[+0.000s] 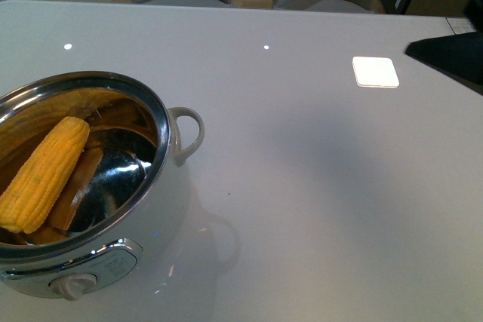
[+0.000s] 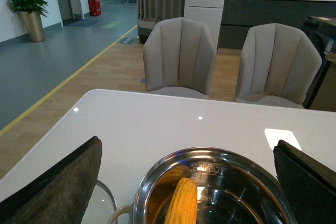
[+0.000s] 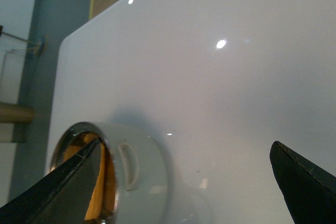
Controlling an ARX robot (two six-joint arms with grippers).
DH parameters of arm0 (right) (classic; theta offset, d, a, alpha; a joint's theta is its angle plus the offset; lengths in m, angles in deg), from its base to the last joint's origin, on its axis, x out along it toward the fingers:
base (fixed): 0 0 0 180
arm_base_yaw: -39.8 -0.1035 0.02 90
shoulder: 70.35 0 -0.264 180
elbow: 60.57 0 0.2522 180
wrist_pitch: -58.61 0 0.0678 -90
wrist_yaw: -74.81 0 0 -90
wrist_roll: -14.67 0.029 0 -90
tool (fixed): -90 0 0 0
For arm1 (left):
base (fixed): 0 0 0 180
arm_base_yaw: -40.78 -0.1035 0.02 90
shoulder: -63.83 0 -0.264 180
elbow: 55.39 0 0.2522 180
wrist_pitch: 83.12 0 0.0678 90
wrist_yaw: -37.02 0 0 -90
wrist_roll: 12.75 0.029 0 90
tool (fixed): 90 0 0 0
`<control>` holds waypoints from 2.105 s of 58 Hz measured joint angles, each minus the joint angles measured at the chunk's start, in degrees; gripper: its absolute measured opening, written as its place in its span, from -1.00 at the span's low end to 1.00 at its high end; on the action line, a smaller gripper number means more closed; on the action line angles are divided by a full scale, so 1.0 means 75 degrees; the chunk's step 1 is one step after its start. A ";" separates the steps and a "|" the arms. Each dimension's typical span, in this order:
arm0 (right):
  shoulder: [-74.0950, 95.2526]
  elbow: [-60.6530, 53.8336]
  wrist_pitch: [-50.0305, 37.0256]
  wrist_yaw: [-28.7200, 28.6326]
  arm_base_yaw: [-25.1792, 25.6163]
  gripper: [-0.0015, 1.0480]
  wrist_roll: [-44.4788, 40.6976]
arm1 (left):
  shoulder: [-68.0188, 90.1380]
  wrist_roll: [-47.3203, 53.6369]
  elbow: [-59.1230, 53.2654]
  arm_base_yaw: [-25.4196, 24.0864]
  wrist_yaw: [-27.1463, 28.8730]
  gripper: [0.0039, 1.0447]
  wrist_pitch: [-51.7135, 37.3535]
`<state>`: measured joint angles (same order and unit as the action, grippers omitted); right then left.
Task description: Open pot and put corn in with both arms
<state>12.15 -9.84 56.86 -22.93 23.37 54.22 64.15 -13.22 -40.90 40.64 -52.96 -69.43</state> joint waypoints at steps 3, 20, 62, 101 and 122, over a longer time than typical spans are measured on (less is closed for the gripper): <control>-0.0379 -0.0268 0.0119 0.0242 0.0096 0.83 -0.0169 | 0.0000 0.0000 0.0000 0.0000 0.0000 0.88 0.0000; -0.3267 -0.1565 0.1440 0.1842 0.0291 0.83 -0.1813 | 0.0000 0.0000 0.0000 0.0000 0.0000 0.88 0.0000; -0.6639 -0.2655 0.3273 0.3042 0.0233 0.83 -0.3780 | 0.0000 0.0000 0.0000 0.0000 0.0000 0.88 0.0000; -0.7895 -0.3299 0.3972 0.3701 -0.0076 0.83 -0.3436 | 0.0000 0.0000 0.0000 0.0000 0.0000 0.88 0.0000; -0.9060 -0.4605 0.0799 0.2675 0.0455 0.33 -0.4686 | 0.0000 0.0003 0.0000 0.0000 0.0003 0.88 0.0000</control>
<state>-55.81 -44.37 62.85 -2.87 26.78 19.07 64.15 -13.20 -40.90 40.64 -52.94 -69.43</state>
